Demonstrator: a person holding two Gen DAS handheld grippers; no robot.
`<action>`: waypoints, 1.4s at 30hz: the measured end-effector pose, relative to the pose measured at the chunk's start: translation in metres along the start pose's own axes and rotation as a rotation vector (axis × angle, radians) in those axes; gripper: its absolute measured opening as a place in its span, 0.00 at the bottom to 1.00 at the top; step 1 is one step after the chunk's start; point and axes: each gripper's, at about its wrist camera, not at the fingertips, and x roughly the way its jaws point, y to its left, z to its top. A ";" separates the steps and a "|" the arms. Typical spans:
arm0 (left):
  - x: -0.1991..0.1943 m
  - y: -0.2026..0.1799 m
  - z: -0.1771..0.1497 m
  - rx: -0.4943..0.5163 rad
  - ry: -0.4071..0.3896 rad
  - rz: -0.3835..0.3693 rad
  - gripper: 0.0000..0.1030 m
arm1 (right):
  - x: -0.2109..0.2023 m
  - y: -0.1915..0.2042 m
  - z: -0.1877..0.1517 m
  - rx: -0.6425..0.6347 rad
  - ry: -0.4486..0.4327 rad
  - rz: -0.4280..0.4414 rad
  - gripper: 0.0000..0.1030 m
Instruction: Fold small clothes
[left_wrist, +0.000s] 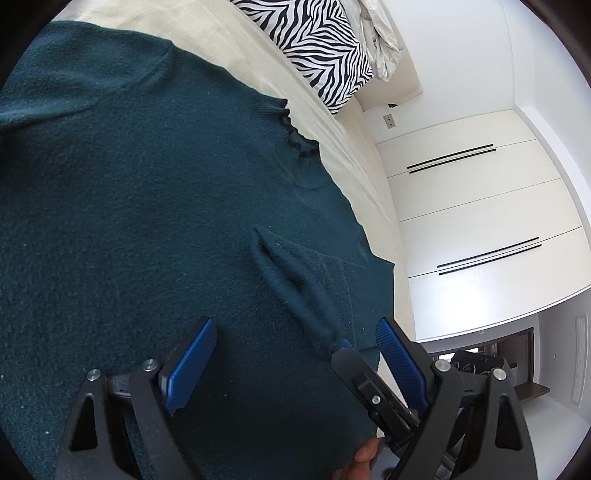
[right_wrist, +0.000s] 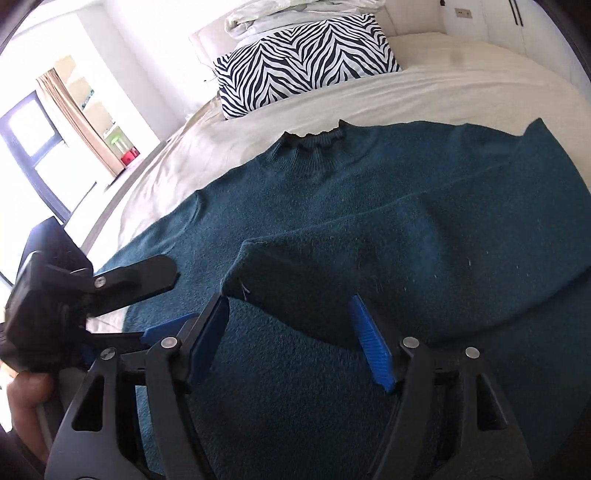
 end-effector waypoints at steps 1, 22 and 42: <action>0.005 -0.003 0.000 0.011 0.007 0.003 0.87 | -0.014 0.000 -0.011 0.021 -0.003 0.009 0.65; 0.003 -0.036 0.075 0.225 -0.138 0.212 0.08 | -0.095 -0.204 -0.047 0.925 -0.250 0.340 0.65; 0.020 0.017 0.087 0.173 -0.163 0.301 0.09 | -0.067 -0.232 -0.009 1.100 -0.343 0.334 0.65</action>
